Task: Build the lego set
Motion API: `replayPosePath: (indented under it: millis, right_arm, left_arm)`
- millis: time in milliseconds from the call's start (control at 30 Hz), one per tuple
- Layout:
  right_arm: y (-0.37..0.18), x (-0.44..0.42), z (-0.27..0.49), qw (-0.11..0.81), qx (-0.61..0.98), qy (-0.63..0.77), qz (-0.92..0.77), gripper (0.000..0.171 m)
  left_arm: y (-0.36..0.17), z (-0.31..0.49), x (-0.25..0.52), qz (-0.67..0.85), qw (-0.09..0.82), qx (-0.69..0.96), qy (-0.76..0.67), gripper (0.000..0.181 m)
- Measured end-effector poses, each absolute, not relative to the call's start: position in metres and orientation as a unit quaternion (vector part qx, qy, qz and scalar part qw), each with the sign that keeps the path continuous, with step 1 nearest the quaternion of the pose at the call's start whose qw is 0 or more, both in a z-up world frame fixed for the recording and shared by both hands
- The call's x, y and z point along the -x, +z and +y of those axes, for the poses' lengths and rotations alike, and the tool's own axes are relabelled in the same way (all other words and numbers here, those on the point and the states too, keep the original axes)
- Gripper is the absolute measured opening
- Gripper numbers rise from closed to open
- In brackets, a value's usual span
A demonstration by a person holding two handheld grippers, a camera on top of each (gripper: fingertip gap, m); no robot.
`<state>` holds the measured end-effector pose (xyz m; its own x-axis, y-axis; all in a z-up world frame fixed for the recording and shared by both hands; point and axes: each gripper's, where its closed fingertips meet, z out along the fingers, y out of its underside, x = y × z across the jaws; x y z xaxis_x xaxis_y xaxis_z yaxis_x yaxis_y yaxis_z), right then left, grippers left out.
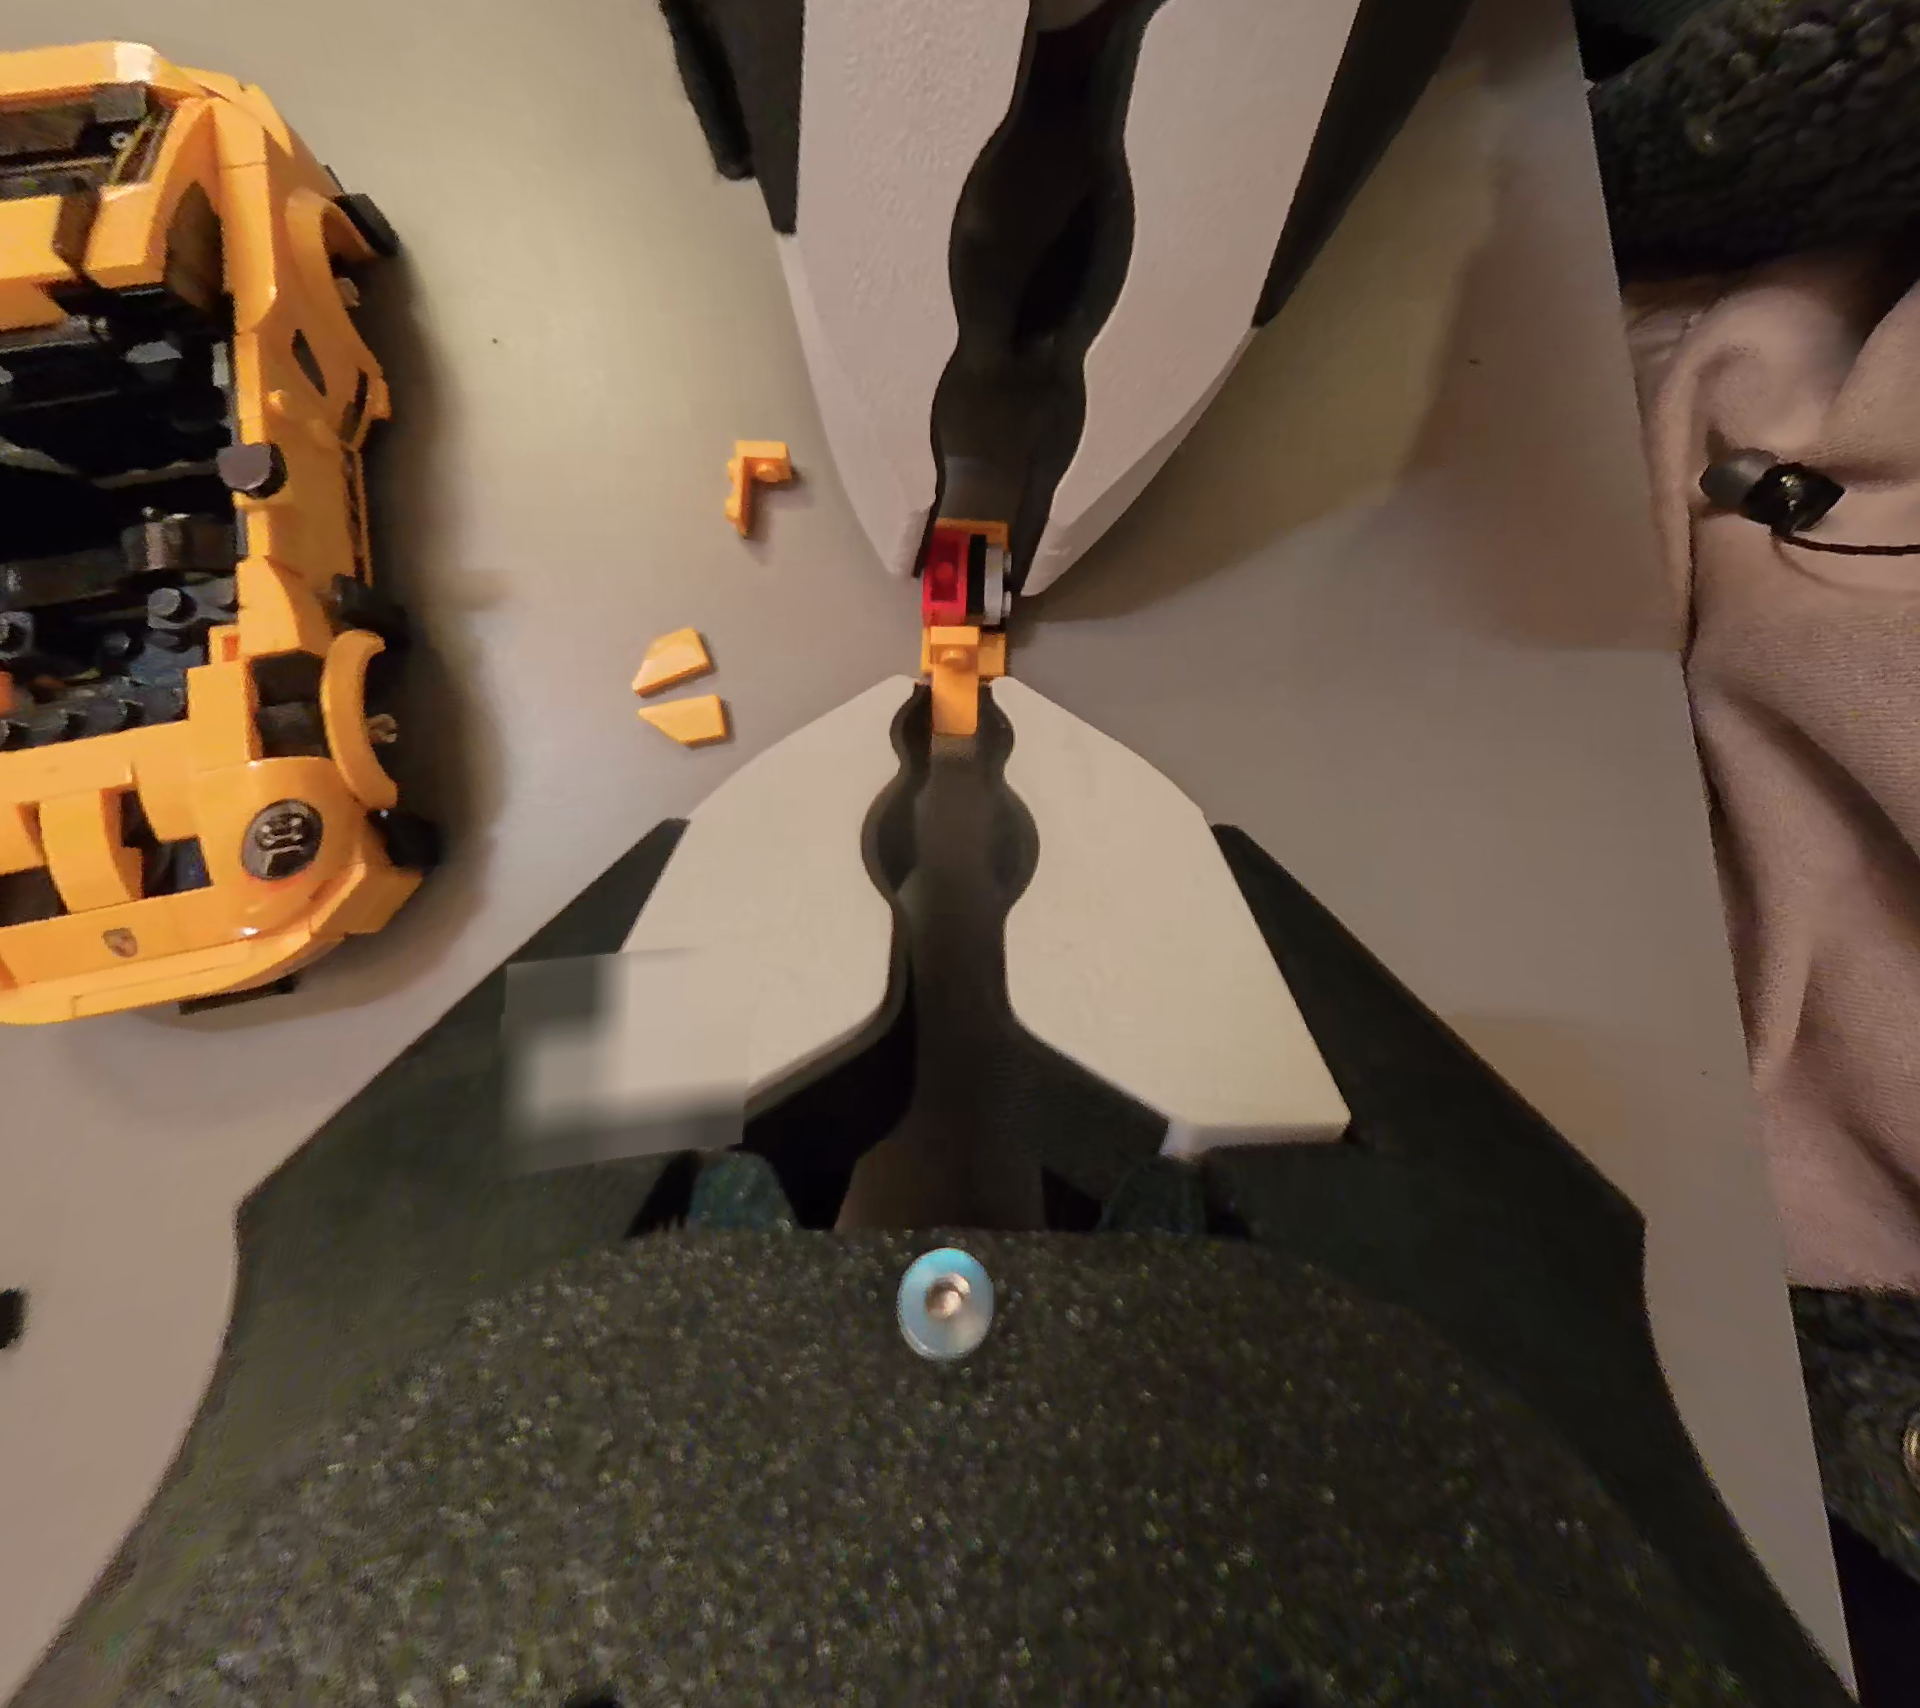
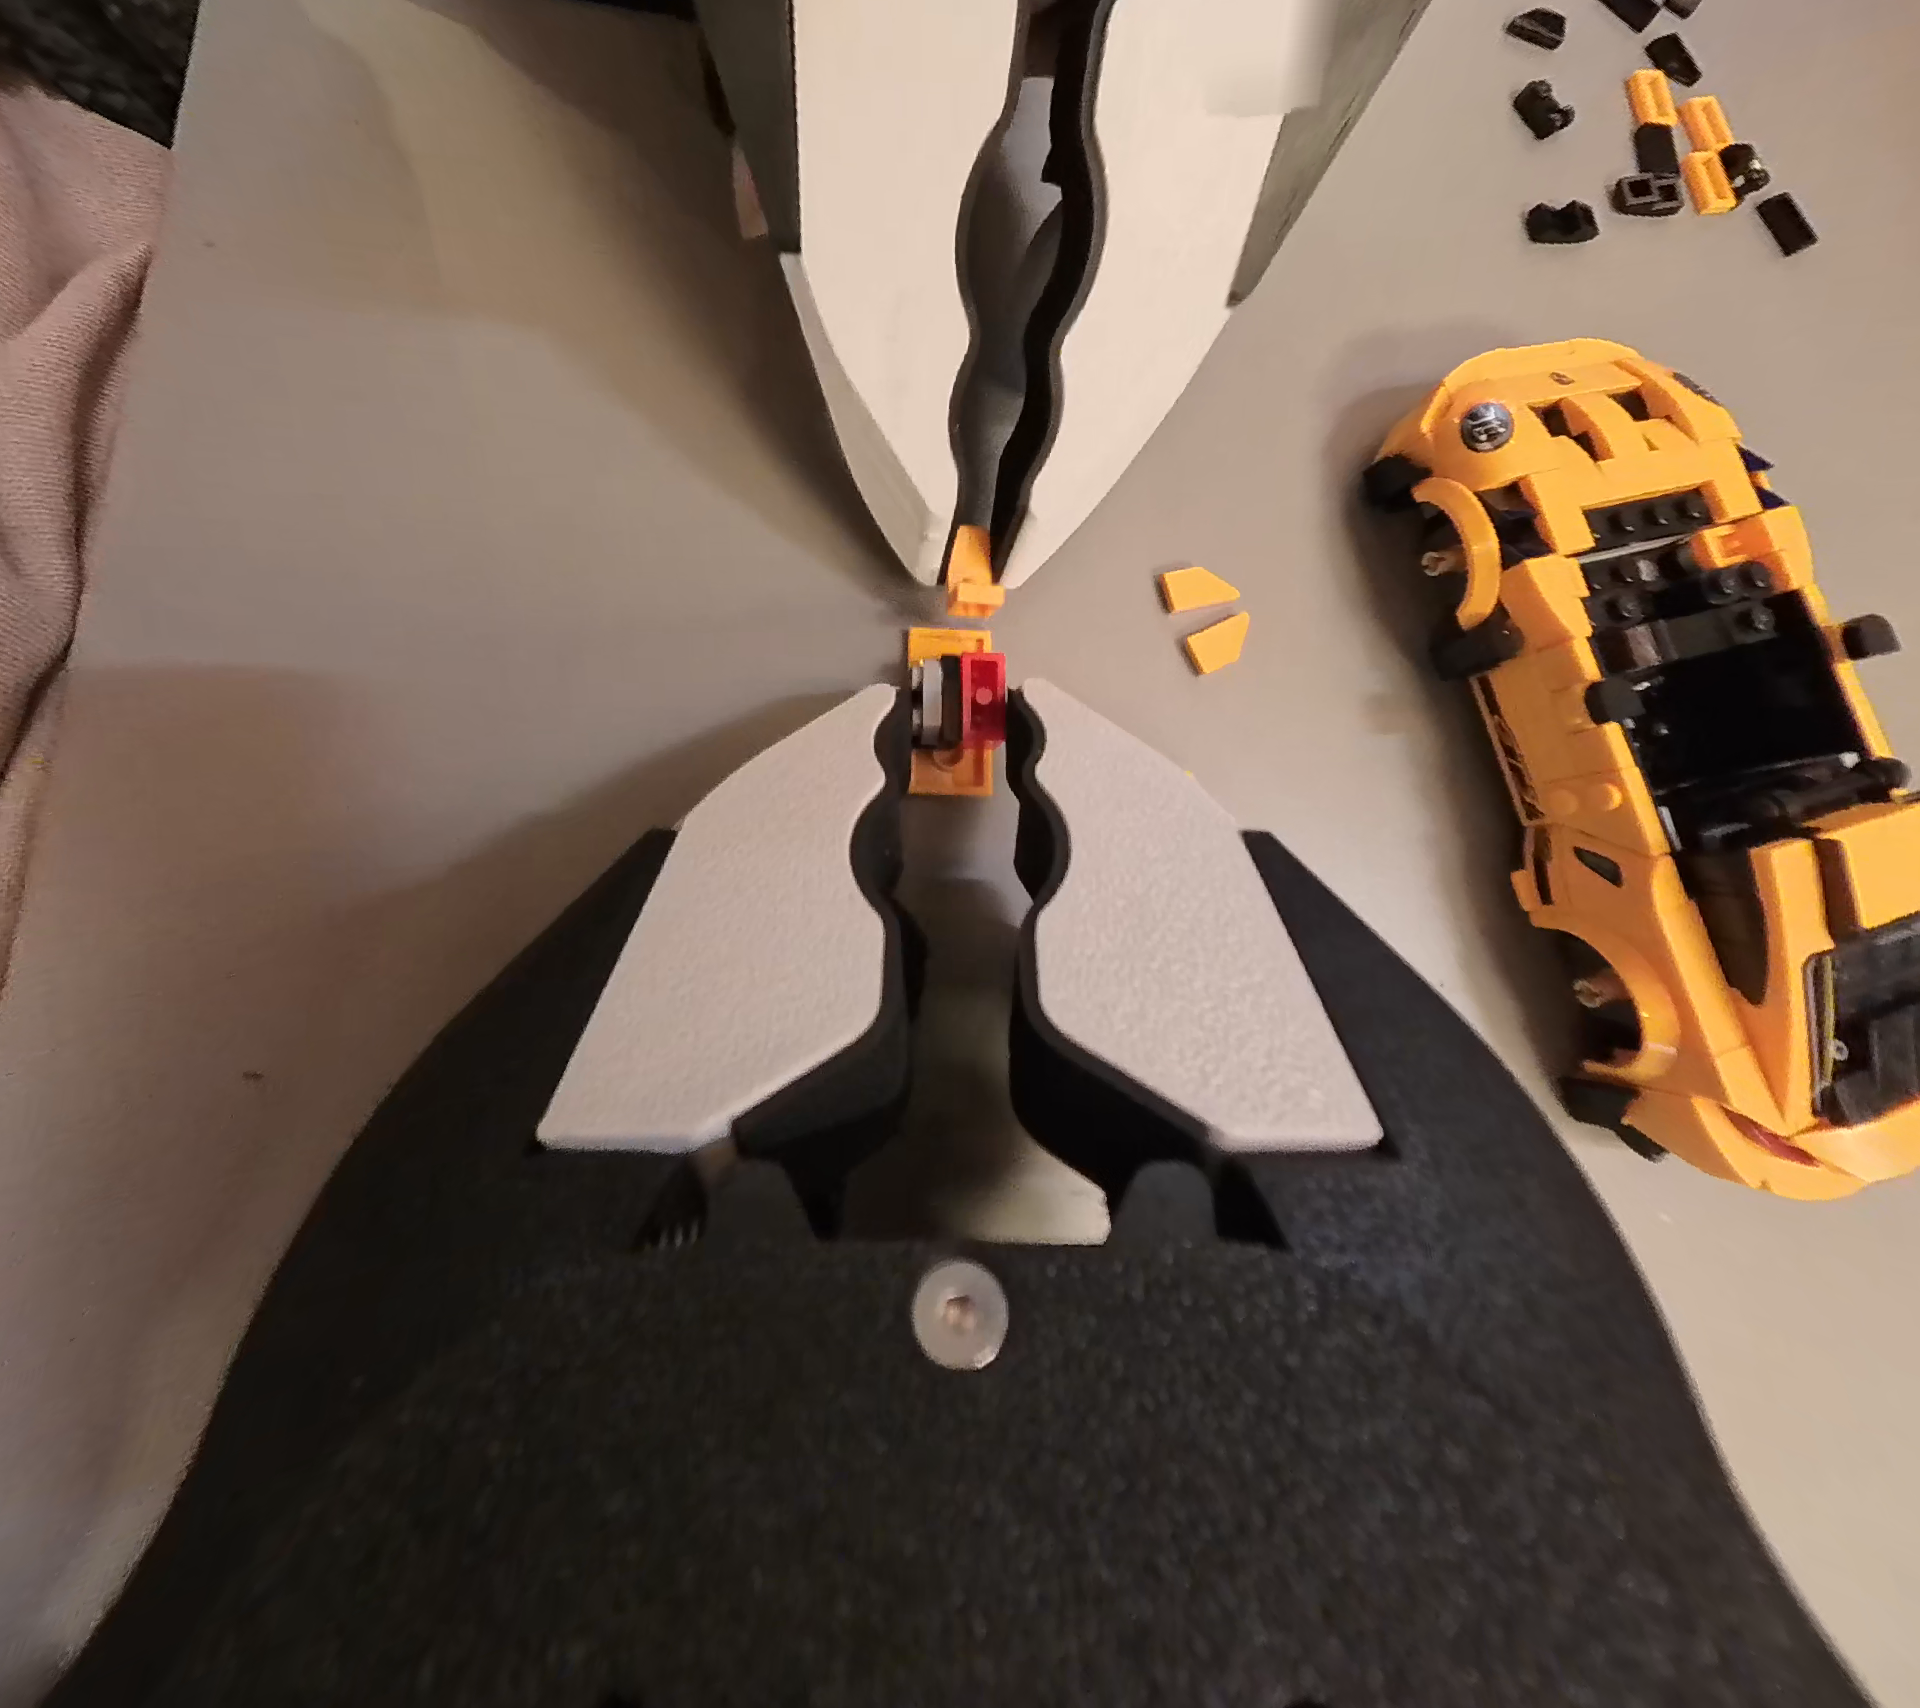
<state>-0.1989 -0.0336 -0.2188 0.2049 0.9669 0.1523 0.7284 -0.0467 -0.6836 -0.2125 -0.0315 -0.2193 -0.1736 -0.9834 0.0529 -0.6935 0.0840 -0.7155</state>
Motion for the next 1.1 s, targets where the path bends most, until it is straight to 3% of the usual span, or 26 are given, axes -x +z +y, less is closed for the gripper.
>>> replayPosePath:
  millis: [1100]
  right_arm:
    - [-0.223,0.193,-0.023,0.333,0.708,0.165,-0.600,0.017]
  left_arm:
    - [-0.190,-0.009,0.209,0.605,0.263,0.633,-0.405,0.008]
